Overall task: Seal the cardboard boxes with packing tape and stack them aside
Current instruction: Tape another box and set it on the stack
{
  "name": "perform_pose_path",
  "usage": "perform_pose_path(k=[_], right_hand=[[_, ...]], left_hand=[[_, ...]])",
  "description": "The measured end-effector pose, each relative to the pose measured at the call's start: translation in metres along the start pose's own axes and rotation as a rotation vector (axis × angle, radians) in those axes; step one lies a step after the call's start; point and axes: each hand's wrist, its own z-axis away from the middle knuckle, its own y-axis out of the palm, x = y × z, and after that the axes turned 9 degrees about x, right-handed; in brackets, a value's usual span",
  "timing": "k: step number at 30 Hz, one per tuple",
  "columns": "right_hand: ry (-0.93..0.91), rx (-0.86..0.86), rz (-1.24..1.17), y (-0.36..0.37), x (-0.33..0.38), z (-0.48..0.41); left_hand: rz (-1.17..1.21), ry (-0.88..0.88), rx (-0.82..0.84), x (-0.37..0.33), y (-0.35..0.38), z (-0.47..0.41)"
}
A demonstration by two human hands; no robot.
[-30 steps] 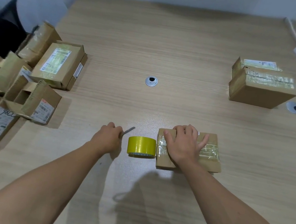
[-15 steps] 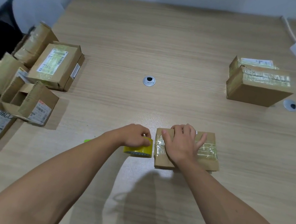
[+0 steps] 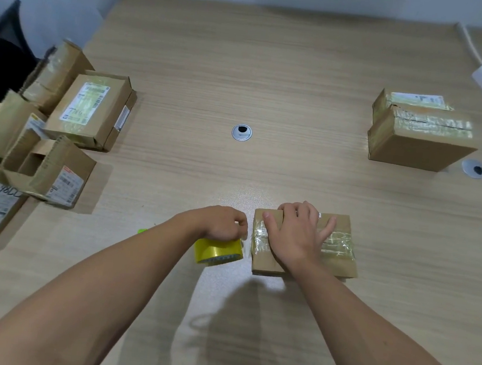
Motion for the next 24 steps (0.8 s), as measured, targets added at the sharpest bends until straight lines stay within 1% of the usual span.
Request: perform_pose_path(k=[6, 12, 15, 18, 24], right_hand=[[-0.005, -0.002, -0.017, 0.000, 0.000, 0.000], [-0.029, -0.012, 0.017, -0.001, 0.001, 0.001], [-0.063, -0.008, 0.064, 0.001, 0.004, 0.003], [-0.099, -0.037, 0.051, 0.003, 0.007, 0.006], [-0.231, -0.034, 0.031, 0.010, 0.008, 0.013]], left_hand=[[0.091, 0.008, -0.143, 0.008, 0.012, -0.005], [0.034, 0.004, -0.195, 0.009, 0.016, -0.003], [-0.008, 0.002, -0.193, 0.009, 0.014, -0.001], [0.009, 0.003, -0.187, 0.013, 0.011, 0.004], [-0.004, -0.082, -0.292, 0.014, 0.013, 0.007]])
